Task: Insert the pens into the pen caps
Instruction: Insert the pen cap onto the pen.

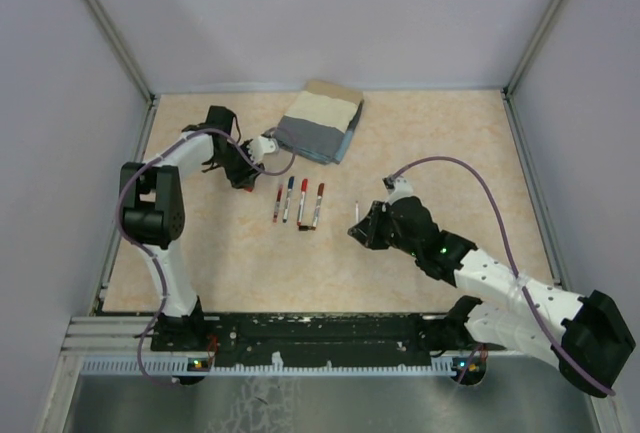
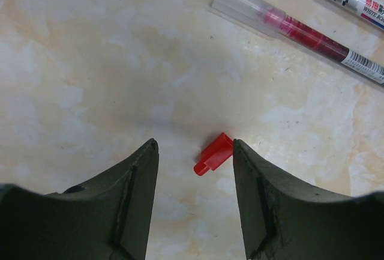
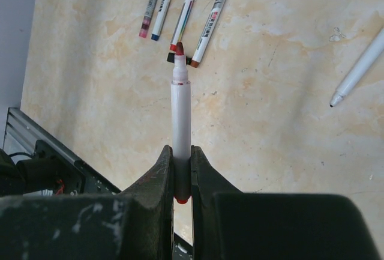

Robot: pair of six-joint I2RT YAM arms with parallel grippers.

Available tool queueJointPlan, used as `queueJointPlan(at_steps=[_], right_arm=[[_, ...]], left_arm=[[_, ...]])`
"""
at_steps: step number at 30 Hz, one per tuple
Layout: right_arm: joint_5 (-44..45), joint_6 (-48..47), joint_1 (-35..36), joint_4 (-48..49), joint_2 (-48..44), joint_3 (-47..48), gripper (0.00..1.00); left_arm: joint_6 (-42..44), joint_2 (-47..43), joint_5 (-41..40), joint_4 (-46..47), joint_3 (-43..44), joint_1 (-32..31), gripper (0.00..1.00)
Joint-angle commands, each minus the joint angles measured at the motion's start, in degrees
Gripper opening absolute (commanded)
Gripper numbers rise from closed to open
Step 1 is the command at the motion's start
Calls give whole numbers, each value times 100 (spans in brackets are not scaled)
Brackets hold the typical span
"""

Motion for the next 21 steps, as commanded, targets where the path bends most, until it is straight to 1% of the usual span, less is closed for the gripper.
queueJointPlan(at_steps=[1, 8, 18, 21], right_arm=[[36, -110, -43, 61, -42, 174, 0], [-58, -126, -44, 82, 40, 209, 0], [-131, -137, -42, 97, 62, 203, 0], [-139, -142, -43, 86, 44, 202, 0]], left_arm=[[381, 40, 68, -17, -93, 46, 57], [495, 80, 48, -151, -186, 58, 54], [441, 252, 50, -24, -302, 82, 52], [411, 348, -9, -3, -294, 82, 49]])
